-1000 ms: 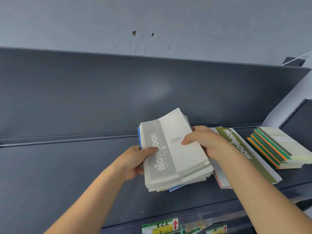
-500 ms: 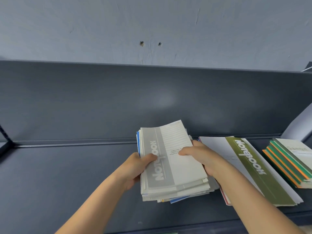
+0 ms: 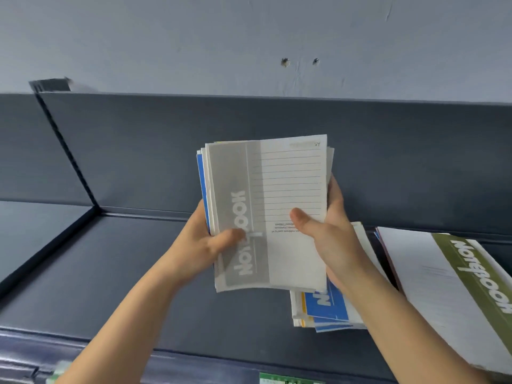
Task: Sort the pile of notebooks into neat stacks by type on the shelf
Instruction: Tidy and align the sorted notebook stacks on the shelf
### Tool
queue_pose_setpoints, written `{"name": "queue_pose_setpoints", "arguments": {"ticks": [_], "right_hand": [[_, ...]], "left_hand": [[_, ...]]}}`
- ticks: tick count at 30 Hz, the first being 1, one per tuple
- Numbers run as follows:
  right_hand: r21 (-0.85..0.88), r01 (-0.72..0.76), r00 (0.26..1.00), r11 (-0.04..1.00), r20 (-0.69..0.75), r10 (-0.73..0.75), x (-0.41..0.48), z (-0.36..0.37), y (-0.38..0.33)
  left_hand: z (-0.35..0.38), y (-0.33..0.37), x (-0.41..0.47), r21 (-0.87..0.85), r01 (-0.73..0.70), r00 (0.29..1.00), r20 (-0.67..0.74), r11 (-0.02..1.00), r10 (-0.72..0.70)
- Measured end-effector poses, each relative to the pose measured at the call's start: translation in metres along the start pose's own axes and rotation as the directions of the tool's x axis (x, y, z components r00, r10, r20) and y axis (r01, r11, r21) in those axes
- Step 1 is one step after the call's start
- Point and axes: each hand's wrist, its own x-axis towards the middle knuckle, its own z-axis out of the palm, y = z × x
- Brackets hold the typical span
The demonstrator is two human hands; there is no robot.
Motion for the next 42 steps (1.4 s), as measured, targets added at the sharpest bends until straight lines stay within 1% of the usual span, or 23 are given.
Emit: {"name": "queue_pose_setpoints", "arguments": {"ticks": [2,4,7,11,14,18,23,27,32,34,36,39,42], "right_hand": [[-0.023,0.009,1.000,1.000,0.010,-0.009,-0.001,0.026,0.013],[-0.054,-0.015,0.999,0.998,0.033,0.016,-0.002,0.050,0.032],[-0.083,-0.060,0.996,0.995,0.059,0.065,-0.003,0.075,0.061],[-0.116,-0.094,0.993,0.989,0.057,0.101,-0.006,0.097,0.085],[-0.109,-0.119,0.992,0.987,0.026,0.122,-0.007,0.104,0.090],[-0.052,-0.177,0.984,0.983,0.012,0.177,-0.006,0.107,0.085],[-0.049,-0.142,0.990,0.989,-0.006,0.141,-0.005,0.113,0.079],[-0.028,-0.125,0.992,0.992,-0.033,0.124,-0.003,0.121,0.080],[-0.029,-0.116,0.993,0.993,-0.018,0.115,-0.002,0.115,0.074],[-0.036,-0.102,0.995,0.994,0.005,0.103,0.000,0.114,0.070],[-0.044,-0.087,0.996,0.995,0.015,0.088,0.003,0.116,0.069],[-0.047,-0.086,0.996,0.995,0.026,0.088,0.008,0.119,0.067],[-0.050,-0.123,0.991,0.991,0.055,0.126,0.010,0.112,0.069]], "left_hand": [[-0.023,-0.009,-0.005,-0.005,0.002,0.999,-0.049,1.000,-0.002],[-0.044,-0.023,-0.011,-0.016,0.016,0.994,-0.109,1.000,-0.018],[-0.068,-0.048,-0.019,-0.026,0.042,0.990,-0.137,0.999,-0.045],[-0.091,-0.077,-0.023,-0.087,0.088,0.991,-0.090,0.992,-0.095],[-0.103,-0.083,-0.021,-0.097,0.082,0.996,-0.014,0.992,-0.084],[-0.111,-0.074,-0.009,-0.093,0.010,0.997,0.082,0.996,-0.002],[-0.115,-0.073,0.002,-0.107,-0.077,0.987,0.130,0.991,0.090],[-0.115,-0.075,0.006,-0.139,-0.109,0.979,0.158,0.984,0.131],[-0.122,-0.078,0.007,-0.111,-0.155,0.959,0.224,0.982,0.177],[-0.121,-0.080,0.005,-0.092,-0.171,0.956,0.227,0.981,0.188],[-0.115,-0.082,0.004,-0.086,-0.173,0.963,0.193,0.981,0.187],[-0.111,-0.085,0.007,-0.094,-0.140,0.976,0.152,0.986,0.153],[-0.112,-0.087,0.010,-0.092,-0.100,0.978,0.173,0.991,0.115]]}}
